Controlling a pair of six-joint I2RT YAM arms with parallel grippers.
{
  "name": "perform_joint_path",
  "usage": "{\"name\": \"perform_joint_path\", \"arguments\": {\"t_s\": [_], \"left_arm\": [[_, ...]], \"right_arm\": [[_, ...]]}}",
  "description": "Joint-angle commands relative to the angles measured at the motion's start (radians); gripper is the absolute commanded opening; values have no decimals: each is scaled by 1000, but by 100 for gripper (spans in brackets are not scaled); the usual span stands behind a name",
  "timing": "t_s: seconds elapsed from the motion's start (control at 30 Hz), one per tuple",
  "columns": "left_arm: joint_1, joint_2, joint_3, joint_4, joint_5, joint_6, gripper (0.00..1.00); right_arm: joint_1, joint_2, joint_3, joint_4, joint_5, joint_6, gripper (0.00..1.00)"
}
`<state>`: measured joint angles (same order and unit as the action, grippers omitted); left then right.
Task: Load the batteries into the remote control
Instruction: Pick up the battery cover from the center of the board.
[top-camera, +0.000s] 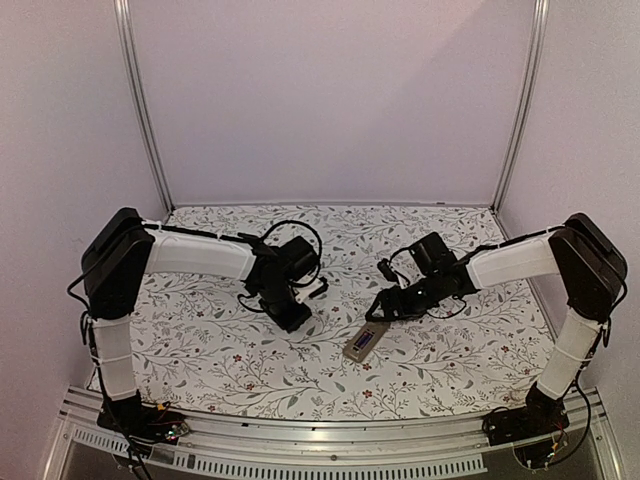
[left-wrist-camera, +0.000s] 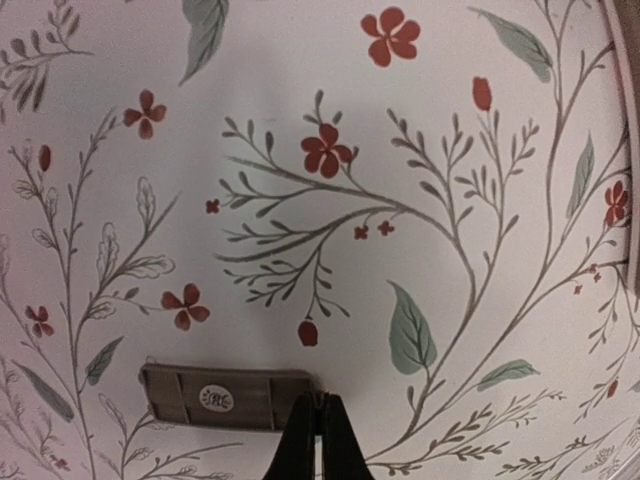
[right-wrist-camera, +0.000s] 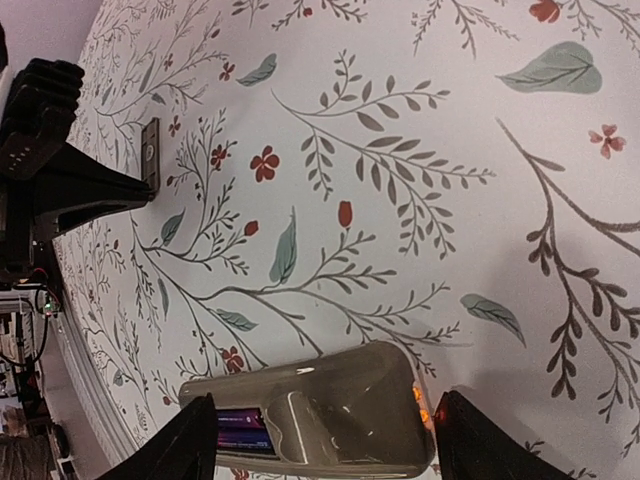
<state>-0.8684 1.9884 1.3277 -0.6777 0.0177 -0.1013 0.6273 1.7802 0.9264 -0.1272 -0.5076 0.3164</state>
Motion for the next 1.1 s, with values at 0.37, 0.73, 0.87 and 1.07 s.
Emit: {"name": "perform_joint_path", "arguments": {"t_s": [0.37,0.73,0.87,1.07], "left_arm": [[72,-129,-69,74,109,-75,0],[110,-332,-143,275,480,-161,0],[110,-440,-203,466,753,-212,0],[86,-491,-173,458,1001,-173,0]], "right_arm": [[50,-84,-114,-3,-89,42,72],[60,-300,-179,-4,-17,20,74],[61,-407,-138,22,-79,-27,73],[67,-566,-81,-28,-145,-199,69]]}}
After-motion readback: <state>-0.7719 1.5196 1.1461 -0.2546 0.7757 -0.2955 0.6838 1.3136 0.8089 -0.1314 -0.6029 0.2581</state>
